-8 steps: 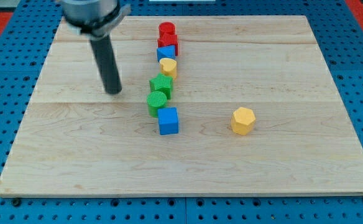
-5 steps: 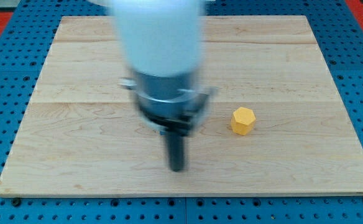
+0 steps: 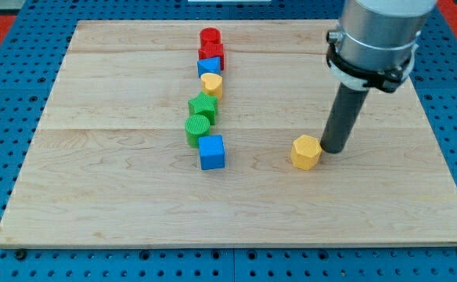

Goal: Slide the yellow hexagon bottom of the blue cube

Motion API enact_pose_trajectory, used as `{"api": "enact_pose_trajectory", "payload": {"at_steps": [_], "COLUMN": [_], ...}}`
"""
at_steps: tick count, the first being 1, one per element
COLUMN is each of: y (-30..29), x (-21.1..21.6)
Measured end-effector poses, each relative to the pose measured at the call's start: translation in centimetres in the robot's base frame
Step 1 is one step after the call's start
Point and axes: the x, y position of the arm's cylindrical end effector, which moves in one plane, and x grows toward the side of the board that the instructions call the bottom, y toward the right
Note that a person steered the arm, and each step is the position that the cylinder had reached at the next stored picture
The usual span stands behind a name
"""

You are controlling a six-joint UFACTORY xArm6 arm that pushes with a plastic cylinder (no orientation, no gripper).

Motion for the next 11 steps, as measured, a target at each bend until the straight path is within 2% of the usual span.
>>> {"api": "enact_pose_trajectory", "payload": {"at_steps": [2, 4, 5, 6, 7, 9, 10, 11], "y": [-8.8, -1.4, -5.2, -10.6, -12.5, -12.9, -11.3, -5.3], "x": [2.1, 6.5, 7.9, 7.4, 7.2, 7.6, 10.1, 8.0]}}
